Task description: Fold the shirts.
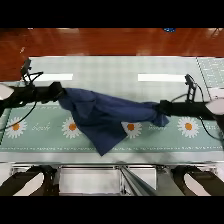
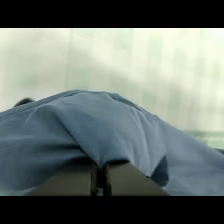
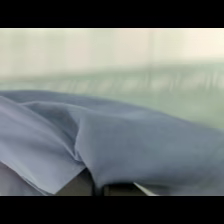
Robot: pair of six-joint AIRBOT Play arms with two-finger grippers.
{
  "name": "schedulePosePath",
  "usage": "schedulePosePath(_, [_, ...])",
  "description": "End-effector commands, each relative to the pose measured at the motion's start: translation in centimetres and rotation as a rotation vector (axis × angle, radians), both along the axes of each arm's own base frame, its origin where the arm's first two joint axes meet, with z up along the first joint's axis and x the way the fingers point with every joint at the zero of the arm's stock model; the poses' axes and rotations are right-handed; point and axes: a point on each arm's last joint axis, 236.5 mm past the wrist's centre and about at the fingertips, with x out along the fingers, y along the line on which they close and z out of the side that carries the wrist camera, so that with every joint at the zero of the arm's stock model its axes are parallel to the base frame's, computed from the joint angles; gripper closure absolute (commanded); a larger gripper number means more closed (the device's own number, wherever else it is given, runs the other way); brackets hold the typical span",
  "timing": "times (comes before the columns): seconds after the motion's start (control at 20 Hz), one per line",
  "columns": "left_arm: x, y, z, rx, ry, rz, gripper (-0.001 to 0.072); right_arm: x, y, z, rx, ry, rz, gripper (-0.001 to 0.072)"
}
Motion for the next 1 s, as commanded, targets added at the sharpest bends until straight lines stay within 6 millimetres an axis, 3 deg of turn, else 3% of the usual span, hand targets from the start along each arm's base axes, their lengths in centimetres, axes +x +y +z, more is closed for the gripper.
schedulePosePath(0.0, [4.3,-1.2,-2.5,-0.108,0.066,0.022,0.0490,5.8,0.5,-3.0,0.050,0.061,-0.039,0.0327])
schedulePosePath(0.05, [3.7,-1.8,-2.9,-0.109,0.128,-0.062,0.0206,6.5,0.5,-2.6,0.034,0.078,0.015,0.0298])
schedulePosePath(0.1, [3.0,-1.0,-3.2,-0.065,0.180,-0.144,0.0201,7.2,-0.8,-1.5,-0.017,0.082,0.074,0.0298])
schedulePosePath(0.2, [1.2,2.7,-2.9,-0.017,0.311,-0.216,0.0202,8.8,-6.0,2.2,-0.123,0.060,0.051,0.0298])
schedulePosePath(0.3, [0.2,7.1,-1.9,0.007,0.337,-0.173,0.0203,9.3,-11.0,6.4,-0.190,-0.040,-0.013,0.0299])
schedulePosePath(0.4, [-0.1,10.6,-0.5,0.016,0.284,-0.054,0.0204,7.8,-15.1,8.8,-0.248,-0.102,-0.069,0.0299])
schedulePosePath(0.45, [-0.7,11.8,-0.2,0.022,0.260,0.002,0.0204,6.5,-16.8,8.8,-0.257,-0.089,-0.127,0.0299])
schedulePosePath(0.5, [-1.8,12.3,-0.5,0.026,0.250,0.037,0.0204,5.0,-18.3,8.0,-0.248,-0.064,-0.202,0.0299])
schedulePosePath(0.6, [-5.4,11.7,-2.9,0.012,0.290,0.063,0.0204,1.3,-20.1,4.4,-0.204,0.018,-0.344,0.0299])
schedulePosePath(0.75, [-11.6,7.2,-7.7,-0.091,0.388,0.042,0.0204,-4.6,-19.1,-2.0,-0.132,0.137,-0.428,0.0299])
schedulePosePath(0.85, [-14.3,4.3,-10.1,-0.209,0.430,0.073,0.0204,-5.8,-17.8,-3.8,-0.071,0.137,-0.477,0.0300])
schedulePosePath(0.95, [-16.0,2.6,-12.1,-0.286,0.478,0.117,0.0204,-5.6,-16.5,-3.7,-0.011,0.113,-0.481,0.0300])
